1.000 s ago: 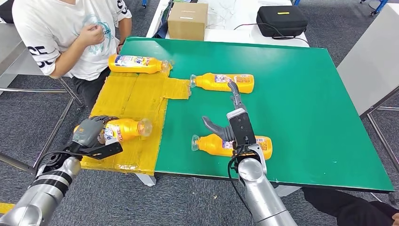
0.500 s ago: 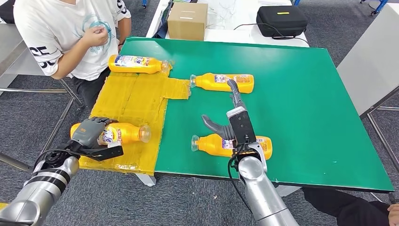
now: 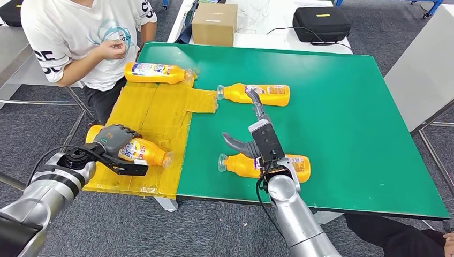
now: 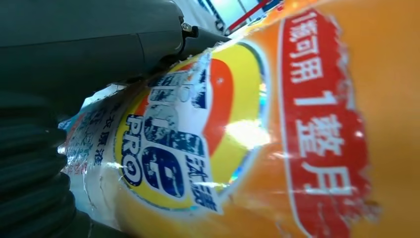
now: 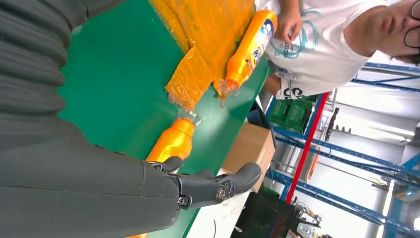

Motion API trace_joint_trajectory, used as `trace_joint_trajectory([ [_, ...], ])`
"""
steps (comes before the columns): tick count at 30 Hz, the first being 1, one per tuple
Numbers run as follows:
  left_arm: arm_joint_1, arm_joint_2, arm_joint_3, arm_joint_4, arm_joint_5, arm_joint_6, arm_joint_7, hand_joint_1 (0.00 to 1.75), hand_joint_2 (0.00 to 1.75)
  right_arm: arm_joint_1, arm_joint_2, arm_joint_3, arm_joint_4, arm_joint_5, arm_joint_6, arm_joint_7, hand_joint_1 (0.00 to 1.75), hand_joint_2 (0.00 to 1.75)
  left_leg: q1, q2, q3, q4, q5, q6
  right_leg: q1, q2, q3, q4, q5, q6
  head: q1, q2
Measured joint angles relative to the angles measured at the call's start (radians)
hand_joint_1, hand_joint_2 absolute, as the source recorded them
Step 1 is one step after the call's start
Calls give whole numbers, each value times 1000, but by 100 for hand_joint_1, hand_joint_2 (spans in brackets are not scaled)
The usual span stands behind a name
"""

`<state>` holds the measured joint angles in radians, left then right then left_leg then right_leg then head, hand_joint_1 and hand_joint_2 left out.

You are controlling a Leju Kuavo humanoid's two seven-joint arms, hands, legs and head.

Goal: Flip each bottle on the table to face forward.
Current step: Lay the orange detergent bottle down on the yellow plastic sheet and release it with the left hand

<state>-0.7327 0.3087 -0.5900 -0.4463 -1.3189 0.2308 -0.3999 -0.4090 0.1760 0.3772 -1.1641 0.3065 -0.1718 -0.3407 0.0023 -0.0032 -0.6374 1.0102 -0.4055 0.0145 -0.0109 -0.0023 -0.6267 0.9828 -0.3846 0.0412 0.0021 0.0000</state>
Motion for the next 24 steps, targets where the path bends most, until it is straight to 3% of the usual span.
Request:
trace_joint_trajectory([
  [4, -12, -12, -63, 15, -18, 19, 20, 175, 175, -4, 1, 2, 8, 1, 5, 0, 0, 175, 0, 0, 0, 0, 0, 0, 0, 0, 0, 0, 0, 0, 0, 0],
  [5, -13, -16, -76, 17, -20, 25, 23, 158, 175, -5, 1, 2, 9, 1, 7, 0, 0, 175, 0, 0, 0, 0, 0, 0, 0, 0, 0, 0, 0, 0, 0, 0],
  [8, -16, -27, -110, 24, -22, 48, 34, 27, 175, -5, 2, 3, 12, 5, 11, 2, 0, 175, 0, 0, 0, 0, 0, 0, 0, -1, 0, 0, 0, 0, 0, 0],
  [9, -16, -31, -120, 26, -22, 59, 38, 0, 175, -5, 2, 4, 12, 7, 13, 2, 0, 175, 0, -1, 0, 0, 0, 0, 0, -1, 1, 0, 0, 0, 0, 0],
  [24, -15, -59, -187, 34, -11, 117, 50, 0, 175, -5, 2, 4, 13, 14, 16, 8, 0, 175, -1, -1, 1, 0, 0, 0, 0, -2, 1, 0, 0, 0, 0, 0],
])
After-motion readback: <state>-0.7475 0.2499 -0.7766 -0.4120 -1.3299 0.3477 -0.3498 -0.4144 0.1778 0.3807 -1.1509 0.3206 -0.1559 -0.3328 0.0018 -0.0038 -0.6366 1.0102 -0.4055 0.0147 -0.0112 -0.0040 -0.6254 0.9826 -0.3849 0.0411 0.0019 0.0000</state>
